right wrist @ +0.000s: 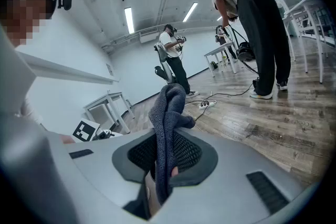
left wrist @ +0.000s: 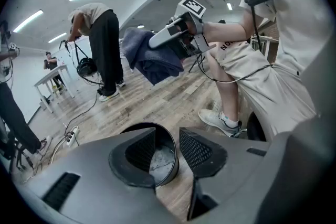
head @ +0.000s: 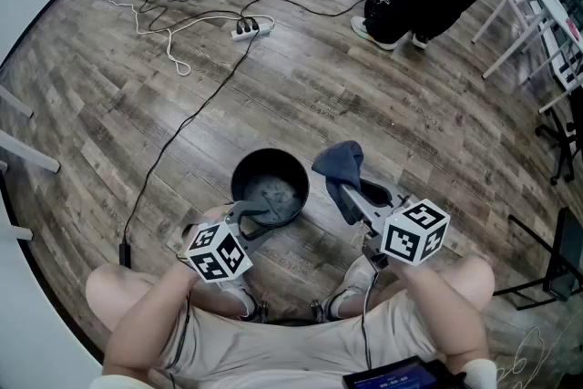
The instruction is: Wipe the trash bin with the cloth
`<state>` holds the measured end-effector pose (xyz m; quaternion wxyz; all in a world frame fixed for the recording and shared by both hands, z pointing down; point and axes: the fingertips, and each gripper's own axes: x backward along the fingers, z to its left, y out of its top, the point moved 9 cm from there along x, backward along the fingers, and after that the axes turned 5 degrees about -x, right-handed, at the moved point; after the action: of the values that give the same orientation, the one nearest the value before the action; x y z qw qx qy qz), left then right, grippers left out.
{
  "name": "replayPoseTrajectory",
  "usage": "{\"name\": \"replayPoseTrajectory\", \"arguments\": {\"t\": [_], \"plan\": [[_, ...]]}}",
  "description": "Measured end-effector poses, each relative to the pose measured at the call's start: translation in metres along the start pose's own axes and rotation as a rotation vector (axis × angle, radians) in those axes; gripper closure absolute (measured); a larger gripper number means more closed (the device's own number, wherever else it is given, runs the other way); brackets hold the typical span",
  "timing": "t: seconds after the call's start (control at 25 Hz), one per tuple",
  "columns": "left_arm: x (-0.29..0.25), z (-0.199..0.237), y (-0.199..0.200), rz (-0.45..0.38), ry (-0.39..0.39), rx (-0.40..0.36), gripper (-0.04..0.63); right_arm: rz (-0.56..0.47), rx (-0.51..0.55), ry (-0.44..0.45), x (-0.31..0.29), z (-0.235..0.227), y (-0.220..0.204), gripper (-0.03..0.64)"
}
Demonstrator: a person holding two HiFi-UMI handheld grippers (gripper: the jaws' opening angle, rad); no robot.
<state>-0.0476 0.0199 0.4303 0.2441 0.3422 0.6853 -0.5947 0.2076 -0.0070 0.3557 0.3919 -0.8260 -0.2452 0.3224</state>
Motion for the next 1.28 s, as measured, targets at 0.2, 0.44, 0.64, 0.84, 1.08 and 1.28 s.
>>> {"name": "replayPoseTrajectory", "arguments": {"t": [0.2, 0.44, 0.64, 0.84, 1.08, 1.28], "plan": [[-0.023, 0.001, -0.006, 0.056, -0.039, -0.02, 0.462, 0.007, 0.009, -0.012, 0.003, 0.001, 0.001, 0.554], [-0.06, -0.009, -0.019, 0.156, -0.107, -0.079, 0.449, 0.06, 0.036, 0.036, 0.008, 0.013, -0.016, 0.554], [-0.102, -0.022, -0.034, 0.258, -0.143, -0.125, 0.448, 0.188, 0.243, 0.038, 0.002, 0.009, -0.023, 0.554], [-0.124, -0.024, -0.053, 0.37, -0.081, -0.185, 0.449, 0.418, 0.417, 0.059, -0.027, -0.028, -0.058, 0.552], [-0.142, -0.027, -0.056, 0.41, -0.087, -0.21, 0.449, 0.673, 0.553, 0.073, -0.063, -0.078, -0.123, 0.552], [-0.15, -0.028, -0.066, 0.429, -0.117, -0.231, 0.503, 0.758, 0.54, 0.066, -0.09, -0.097, -0.158, 0.552]]}}
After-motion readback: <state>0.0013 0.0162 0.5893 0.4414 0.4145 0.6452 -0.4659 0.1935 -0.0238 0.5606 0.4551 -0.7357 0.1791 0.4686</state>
